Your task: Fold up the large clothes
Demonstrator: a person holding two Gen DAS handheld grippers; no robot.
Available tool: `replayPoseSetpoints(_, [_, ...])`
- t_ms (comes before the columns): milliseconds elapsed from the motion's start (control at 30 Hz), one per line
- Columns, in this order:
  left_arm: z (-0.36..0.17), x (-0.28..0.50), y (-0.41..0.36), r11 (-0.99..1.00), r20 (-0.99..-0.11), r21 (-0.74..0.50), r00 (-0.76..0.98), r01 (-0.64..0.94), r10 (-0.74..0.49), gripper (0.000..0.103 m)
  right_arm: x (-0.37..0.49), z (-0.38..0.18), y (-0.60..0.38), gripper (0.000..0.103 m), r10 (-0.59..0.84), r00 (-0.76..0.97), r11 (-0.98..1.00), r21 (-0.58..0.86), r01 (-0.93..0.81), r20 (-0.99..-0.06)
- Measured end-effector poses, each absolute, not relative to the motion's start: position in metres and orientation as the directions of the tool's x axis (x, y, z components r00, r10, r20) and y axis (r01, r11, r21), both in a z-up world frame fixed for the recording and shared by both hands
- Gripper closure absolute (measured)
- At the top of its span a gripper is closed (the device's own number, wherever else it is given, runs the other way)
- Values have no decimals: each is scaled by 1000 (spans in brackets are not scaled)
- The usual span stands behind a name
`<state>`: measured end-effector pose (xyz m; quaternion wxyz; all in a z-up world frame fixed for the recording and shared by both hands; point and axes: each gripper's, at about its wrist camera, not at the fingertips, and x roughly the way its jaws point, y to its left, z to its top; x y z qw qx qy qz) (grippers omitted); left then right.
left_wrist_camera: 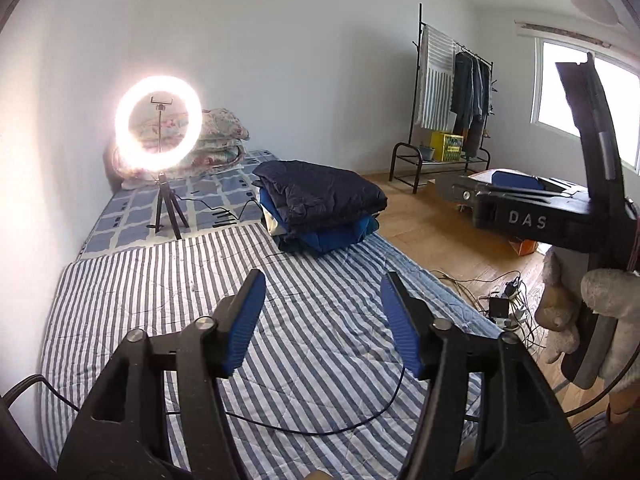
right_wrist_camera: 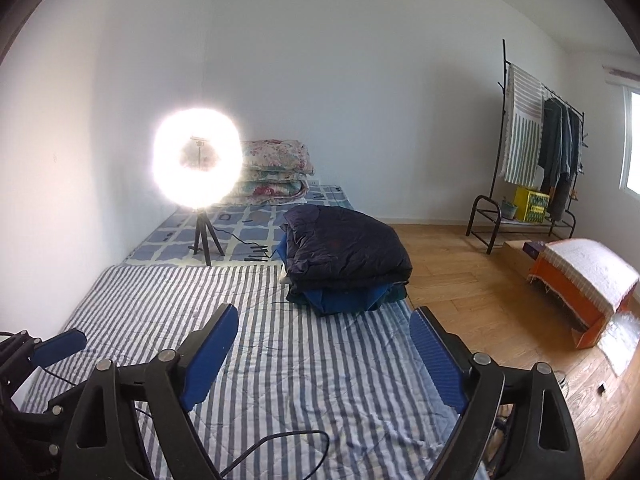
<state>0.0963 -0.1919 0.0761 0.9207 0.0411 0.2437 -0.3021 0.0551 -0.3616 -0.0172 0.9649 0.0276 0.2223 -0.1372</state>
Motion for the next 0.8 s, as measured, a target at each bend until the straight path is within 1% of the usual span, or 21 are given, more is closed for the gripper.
replayPoseSetpoints(67, [73, 95, -192, 811, -478, -76, 693, 581, -541, 29, 58, -22, -359, 12, -255, 858, 961, -23, 274, -446])
replayPoseSetpoints(200, [69, 94, -192, 810, -487, -79, 687, 581, -540, 22, 52, -26, -355, 4, -263, 860, 959, -19, 284, -436])
replayPoseSetpoints(267, [67, 93, -193, 810, -487, -78, 686, 582, -540, 15, 48, -27, -355, 2, -277, 862, 954, -16, 299, -425])
replayPoseSetpoints(300, [67, 92, -193, 811, -482, -75, 691, 580, -538, 12, 47, -27, -356, 0, -283, 862, 952, -14, 306, -420])
replayPoseSetpoints(367, [67, 90, -191, 815, -465, -67, 705, 575, -536, 2, 45, -27, -356, 0, -292, 863, 948, -9, 317, -413])
replayPoseSetpoints(400, [67, 88, -191, 816, -452, -61, 712, 575, -536, 0, 45, -28, -357, 0, -293, 862, 948, -7, 319, -413])
replayPoseSetpoints(533, [66, 87, -189, 823, -444, -46, 727, 566, -524, 0, 42, -32, -357, 0, -315, 857, 940, -14, 340, -408])
replayPoseSetpoints(667, [61, 94, -189, 843, -473, -28, 736, 537, -485, 0, 39, -35, -356, 0, -334, 854, 935, -26, 353, -400])
replayPoseSetpoints(800, [57, 100, -184, 859, -491, -52, 736, 509, -466, 0, 39, -36, -353, 0, -344, 853, 932, -35, 360, -393])
